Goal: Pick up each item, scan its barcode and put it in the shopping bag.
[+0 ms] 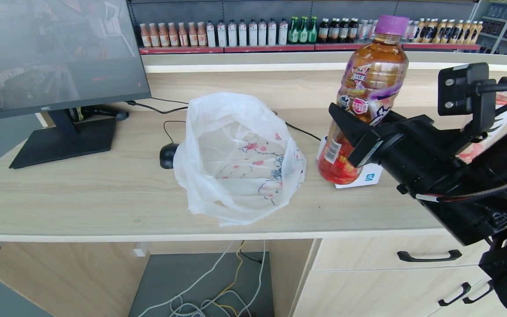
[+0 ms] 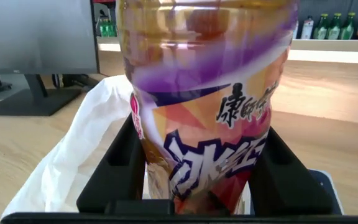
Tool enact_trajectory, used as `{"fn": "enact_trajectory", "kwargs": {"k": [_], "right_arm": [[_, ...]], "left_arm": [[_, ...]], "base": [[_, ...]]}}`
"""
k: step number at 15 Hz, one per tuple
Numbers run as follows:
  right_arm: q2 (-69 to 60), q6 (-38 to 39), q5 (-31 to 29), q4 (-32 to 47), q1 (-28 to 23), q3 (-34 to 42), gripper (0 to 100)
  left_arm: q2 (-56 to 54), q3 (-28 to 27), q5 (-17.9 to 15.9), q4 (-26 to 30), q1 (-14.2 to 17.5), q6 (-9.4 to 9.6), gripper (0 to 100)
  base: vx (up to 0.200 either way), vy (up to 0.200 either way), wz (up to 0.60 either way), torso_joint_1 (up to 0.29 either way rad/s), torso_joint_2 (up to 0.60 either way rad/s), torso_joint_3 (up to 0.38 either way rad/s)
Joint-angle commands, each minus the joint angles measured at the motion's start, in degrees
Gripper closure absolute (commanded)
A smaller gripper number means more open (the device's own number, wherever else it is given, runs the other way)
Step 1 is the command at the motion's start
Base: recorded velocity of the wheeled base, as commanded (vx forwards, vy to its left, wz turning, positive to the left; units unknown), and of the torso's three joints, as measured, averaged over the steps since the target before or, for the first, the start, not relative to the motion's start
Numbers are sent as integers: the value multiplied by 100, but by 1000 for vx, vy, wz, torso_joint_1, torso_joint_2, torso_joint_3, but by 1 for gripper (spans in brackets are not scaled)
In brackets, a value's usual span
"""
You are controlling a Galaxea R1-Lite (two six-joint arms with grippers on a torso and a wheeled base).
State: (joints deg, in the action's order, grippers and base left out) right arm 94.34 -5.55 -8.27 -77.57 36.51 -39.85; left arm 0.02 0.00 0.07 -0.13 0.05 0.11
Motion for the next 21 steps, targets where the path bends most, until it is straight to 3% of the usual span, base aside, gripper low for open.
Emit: {"fn": "enact_trajectory", "kwargs": {"k": [1, 5, 10, 21], "right_arm": [[14, -8, 0, -39, 23, 4, 100], [14, -78, -8, -83, 40, -40, 100], [322, -254, 0, -311, 40, -752, 100], [1508, -359, -8, -355, 23, -2361, 100]], "left_arm": [[-2, 0, 1, -4, 4, 7, 0], [-2, 0, 1, -4, 4, 7, 0], [-2, 0, 1, -4, 4, 24, 0], [-2, 0, 1, -4, 4, 15, 0]], "base": [[0, 200, 0, -2, 2, 2], [0, 200, 0, 1, 4, 1], [0, 200, 0, 1, 3, 4], [0, 0, 0, 0, 0, 0]]}}
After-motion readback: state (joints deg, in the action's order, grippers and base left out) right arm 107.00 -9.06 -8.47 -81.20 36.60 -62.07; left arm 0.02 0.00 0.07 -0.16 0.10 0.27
